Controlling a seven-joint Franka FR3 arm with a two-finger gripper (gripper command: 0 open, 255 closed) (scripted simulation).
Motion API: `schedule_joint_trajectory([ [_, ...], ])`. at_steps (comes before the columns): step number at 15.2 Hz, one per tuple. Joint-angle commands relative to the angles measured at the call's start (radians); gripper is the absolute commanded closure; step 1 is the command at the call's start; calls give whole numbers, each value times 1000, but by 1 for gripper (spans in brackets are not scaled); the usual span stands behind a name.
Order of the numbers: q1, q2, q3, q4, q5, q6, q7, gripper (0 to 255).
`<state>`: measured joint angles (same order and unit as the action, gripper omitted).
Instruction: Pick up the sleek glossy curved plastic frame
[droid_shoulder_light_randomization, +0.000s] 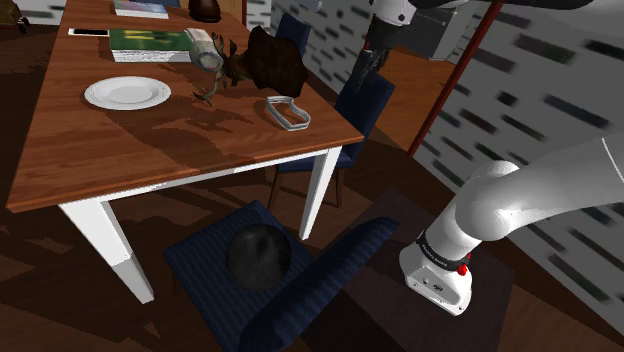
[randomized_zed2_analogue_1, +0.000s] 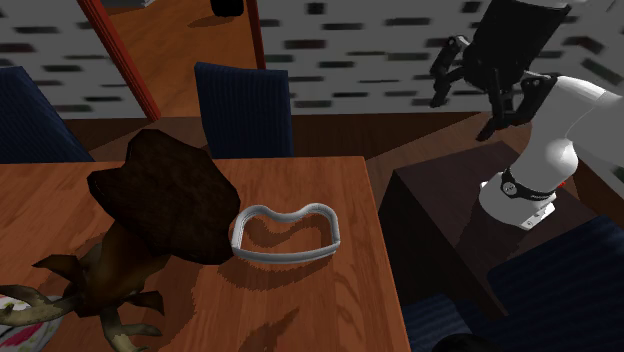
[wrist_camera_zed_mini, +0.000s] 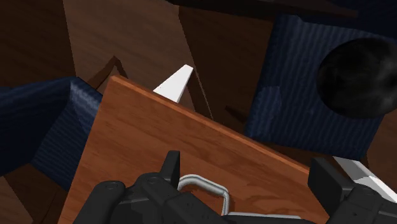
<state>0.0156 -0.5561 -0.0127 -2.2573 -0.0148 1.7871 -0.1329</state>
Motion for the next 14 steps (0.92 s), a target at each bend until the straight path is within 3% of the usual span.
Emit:
schedule_joint_trajectory([
  [1,-3,76,-1,24,-5,48,2,0],
  [14,-20,552,-12,256,-35,266,17,0],
])
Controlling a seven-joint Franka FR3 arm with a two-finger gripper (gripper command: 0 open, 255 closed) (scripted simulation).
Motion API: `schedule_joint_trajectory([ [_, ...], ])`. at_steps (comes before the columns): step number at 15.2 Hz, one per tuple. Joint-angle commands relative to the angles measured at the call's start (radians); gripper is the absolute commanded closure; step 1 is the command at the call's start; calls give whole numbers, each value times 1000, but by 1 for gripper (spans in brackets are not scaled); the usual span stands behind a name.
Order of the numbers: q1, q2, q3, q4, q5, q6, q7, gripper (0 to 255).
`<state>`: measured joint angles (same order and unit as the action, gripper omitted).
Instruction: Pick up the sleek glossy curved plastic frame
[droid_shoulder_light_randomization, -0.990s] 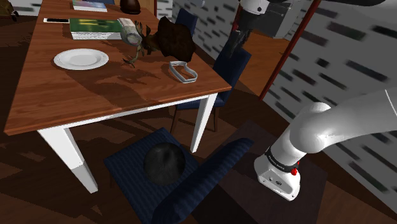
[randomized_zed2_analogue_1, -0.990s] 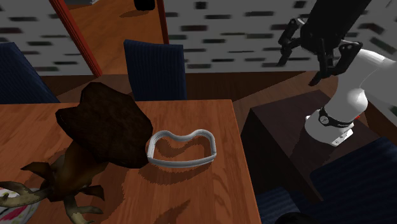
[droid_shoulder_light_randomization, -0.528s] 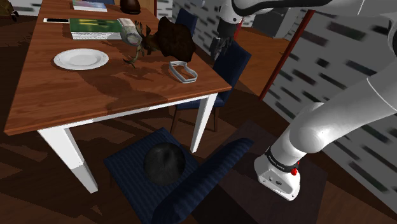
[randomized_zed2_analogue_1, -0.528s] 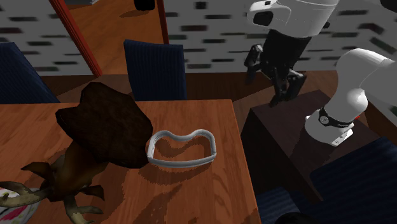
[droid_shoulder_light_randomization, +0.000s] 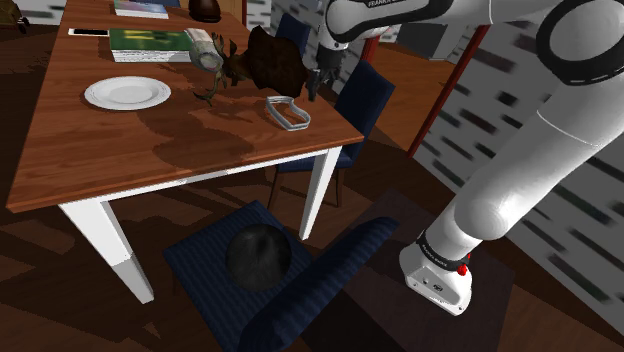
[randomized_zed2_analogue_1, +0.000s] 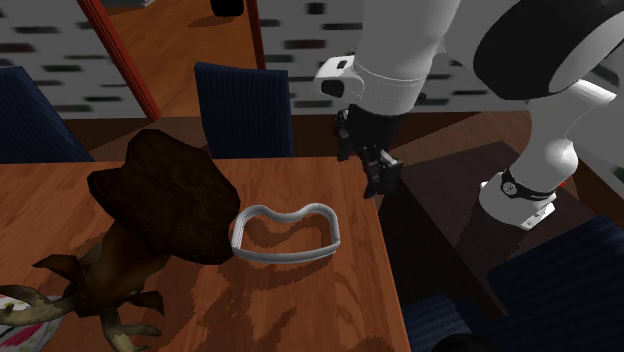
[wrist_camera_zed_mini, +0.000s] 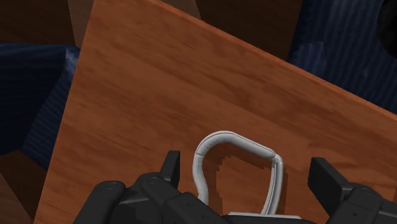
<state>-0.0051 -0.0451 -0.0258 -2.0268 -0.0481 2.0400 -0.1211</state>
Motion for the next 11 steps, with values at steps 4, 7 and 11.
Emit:
schedule_joint_trajectory([
  [4,-4,195,-4,142,-9,43,10,0],
  [7,-7,313,-8,245,-13,52,12,0],
  [11,-12,459,-13,388,-16,48,13,0],
])
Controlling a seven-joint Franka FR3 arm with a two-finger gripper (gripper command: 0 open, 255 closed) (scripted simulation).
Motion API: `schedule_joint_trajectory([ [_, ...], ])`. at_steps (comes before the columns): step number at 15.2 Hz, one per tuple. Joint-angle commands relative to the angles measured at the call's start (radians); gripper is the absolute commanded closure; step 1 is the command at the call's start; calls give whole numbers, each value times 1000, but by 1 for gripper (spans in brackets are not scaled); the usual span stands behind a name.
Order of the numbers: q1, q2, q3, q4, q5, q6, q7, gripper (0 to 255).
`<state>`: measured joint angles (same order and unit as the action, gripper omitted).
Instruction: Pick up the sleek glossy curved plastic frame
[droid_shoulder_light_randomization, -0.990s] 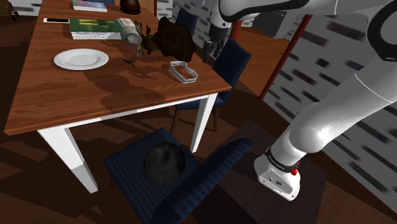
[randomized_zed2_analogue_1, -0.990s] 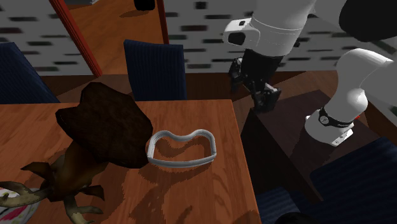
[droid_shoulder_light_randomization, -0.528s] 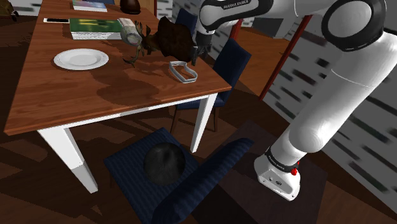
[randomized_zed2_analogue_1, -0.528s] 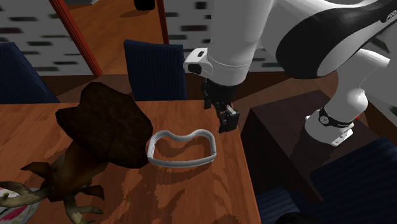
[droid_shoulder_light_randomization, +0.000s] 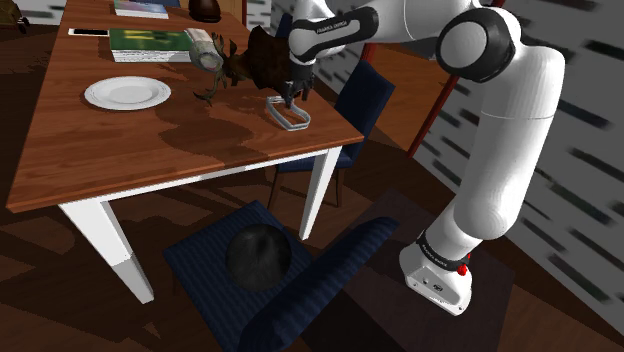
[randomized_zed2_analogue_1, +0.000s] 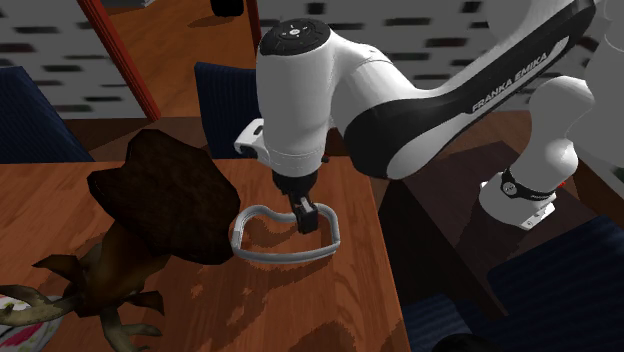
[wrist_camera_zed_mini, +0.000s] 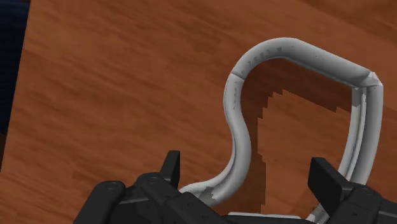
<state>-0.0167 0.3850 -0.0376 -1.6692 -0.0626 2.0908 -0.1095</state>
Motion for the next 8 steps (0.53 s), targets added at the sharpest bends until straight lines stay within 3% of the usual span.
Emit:
schedule_joint_trajectory([
  [1,0,34,-1,24,-1,9,2,0],
  [8,-1,69,-1,-14,-3,82,7,0],
])
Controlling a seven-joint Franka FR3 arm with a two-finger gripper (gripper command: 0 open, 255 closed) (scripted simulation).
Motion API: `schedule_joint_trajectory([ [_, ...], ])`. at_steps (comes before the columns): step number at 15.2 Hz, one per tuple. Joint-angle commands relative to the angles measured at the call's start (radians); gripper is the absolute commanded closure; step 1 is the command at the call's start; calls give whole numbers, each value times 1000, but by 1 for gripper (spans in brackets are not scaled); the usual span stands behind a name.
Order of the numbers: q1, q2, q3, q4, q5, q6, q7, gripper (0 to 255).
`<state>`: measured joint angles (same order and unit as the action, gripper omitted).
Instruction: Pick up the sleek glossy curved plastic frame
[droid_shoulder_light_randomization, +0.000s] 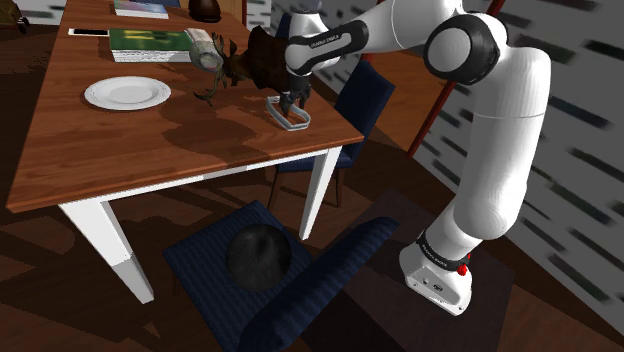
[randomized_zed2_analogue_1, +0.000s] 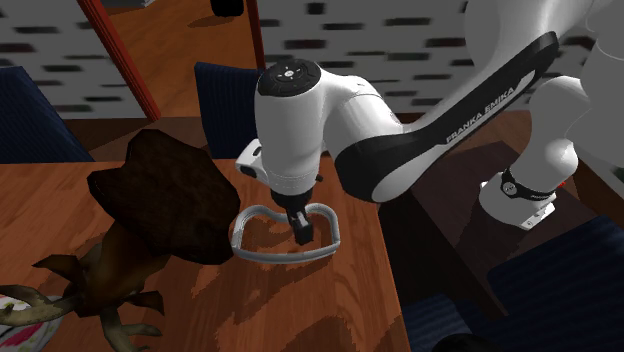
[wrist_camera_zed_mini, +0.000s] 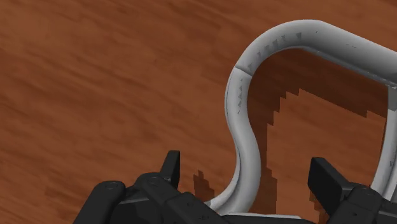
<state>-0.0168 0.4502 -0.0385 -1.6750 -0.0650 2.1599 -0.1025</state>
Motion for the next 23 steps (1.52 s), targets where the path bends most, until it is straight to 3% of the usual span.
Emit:
schedule_joint_trajectory([
  [1,-1,4,0,-8,0,12,0,0],
  [2,-1,4,-1,-10,0,14,-1,255],
  [11,-1,5,0,-7,0,12,0,255],
  [23,0,-55,0,69,2,-123,-9,255],
])
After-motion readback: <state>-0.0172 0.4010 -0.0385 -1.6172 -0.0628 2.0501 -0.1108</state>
